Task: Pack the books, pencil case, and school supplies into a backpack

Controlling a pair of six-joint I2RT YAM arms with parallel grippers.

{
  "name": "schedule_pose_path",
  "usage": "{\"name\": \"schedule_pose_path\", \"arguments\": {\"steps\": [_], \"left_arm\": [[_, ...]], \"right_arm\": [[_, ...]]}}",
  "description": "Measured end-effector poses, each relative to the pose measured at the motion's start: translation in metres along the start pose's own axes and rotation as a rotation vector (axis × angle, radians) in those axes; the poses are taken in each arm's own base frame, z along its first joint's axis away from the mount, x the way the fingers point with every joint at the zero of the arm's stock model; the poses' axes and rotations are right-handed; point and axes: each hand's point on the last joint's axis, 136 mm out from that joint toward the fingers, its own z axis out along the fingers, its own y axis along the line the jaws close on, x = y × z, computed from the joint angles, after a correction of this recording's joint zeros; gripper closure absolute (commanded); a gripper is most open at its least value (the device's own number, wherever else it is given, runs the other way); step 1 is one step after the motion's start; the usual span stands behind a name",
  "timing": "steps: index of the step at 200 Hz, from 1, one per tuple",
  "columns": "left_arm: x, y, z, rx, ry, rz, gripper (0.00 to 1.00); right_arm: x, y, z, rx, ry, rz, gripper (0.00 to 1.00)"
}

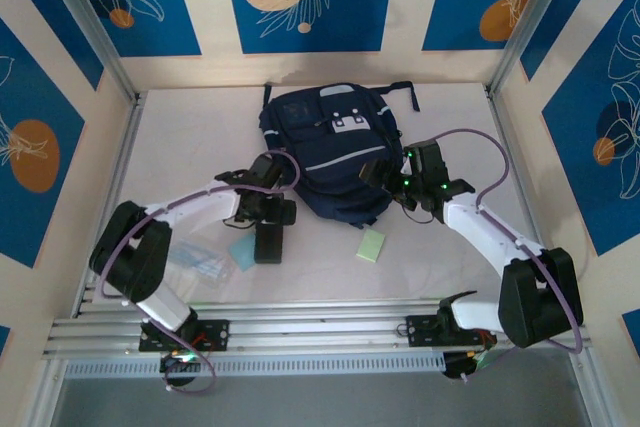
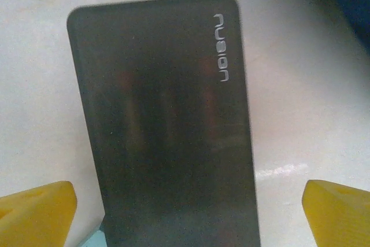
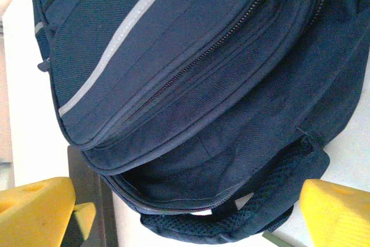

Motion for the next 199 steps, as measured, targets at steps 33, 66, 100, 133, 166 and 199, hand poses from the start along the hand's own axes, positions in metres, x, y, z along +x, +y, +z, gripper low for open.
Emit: {"name": "schedule_pose_path", "arguments": {"steps": [33, 66, 100, 133, 166, 199], "left_arm": [[0.005, -0.001, 0.016, -0.005, 0.034, -0.011, 0.20], [0.004, -0.003, 0.021, 0.000, 0.036, -0.014, 0.36], [0.002, -0.003, 0.020, 0.000, 0.030, -0.012, 0.37], [-0.006, -0.006, -0.003, 0.025, -0.017, -0.018, 0.37], [-0.039, -0.023, -0.049, 0.127, -0.151, -0.059, 0.37], [-0.068, -0.043, -0.073, 0.262, -0.240, -0.142, 0.37]], "right_arm": [[0.002, 0.009, -0.005, -0.017, -0.011, -0.023, 0.01], [0.003, 0.008, -0.006, -0.008, -0.017, -0.026, 0.01], [0.006, 0.007, -0.006, -0.003, -0.006, -0.032, 0.01], [0.016, 0.025, -0.003, -0.086, 0.024, -0.102, 0.00], [0.044, 0.055, 0.001, -0.237, 0.085, -0.227, 0.00], [0.076, 0.087, -0.001, -0.389, 0.135, -0.362, 0.02]]}}
